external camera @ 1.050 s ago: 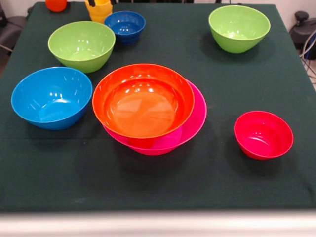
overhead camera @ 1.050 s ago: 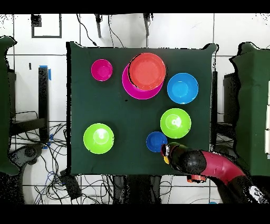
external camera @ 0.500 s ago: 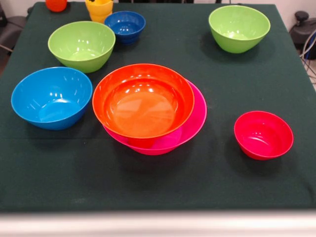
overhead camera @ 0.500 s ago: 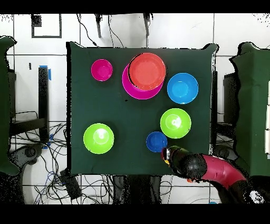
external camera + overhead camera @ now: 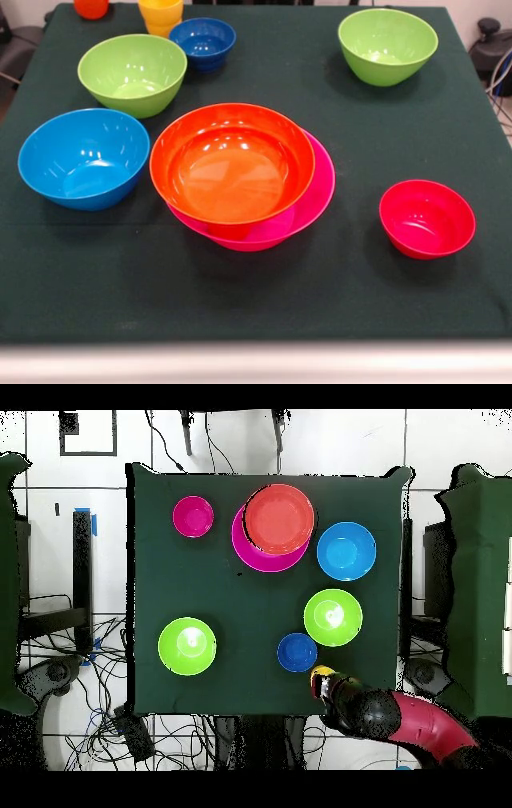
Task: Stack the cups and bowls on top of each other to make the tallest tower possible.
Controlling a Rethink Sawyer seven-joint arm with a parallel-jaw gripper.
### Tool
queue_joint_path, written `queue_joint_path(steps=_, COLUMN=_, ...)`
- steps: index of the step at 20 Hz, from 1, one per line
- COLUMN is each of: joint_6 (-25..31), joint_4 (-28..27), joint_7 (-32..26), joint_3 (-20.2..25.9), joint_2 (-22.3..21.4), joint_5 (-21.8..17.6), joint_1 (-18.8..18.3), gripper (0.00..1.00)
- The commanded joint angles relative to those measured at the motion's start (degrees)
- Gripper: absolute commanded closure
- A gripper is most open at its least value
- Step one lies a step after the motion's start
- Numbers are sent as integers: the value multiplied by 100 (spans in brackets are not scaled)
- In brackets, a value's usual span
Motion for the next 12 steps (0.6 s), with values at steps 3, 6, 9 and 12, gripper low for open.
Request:
queue_joint_path(steps=3, joint_6=-277, joint_4=249, joint_7=617, joint_3=-55, joint_2=322, joint_5=-107, joint_1=255, gripper=0)
queue_joint_path(steps=6, joint_6=-379, joint_4=206, joint_7=670, joint_3=-128, joint_2=416, joint_5=-170, joint_1=342, gripper=0)
queue_joint_path(steps=9, joint_6=-452, joint_4=306, joint_7=717, joint_3=-233, joint_2=357, joint_5=-212, joint_1=385, gripper=0)
queue_joint_path(steps=12, joint_6=-405, joint_4=507, joint_7=615, joint_3=-198, joint_2=193, joint_5=-180, joint_1=269, gripper=0)
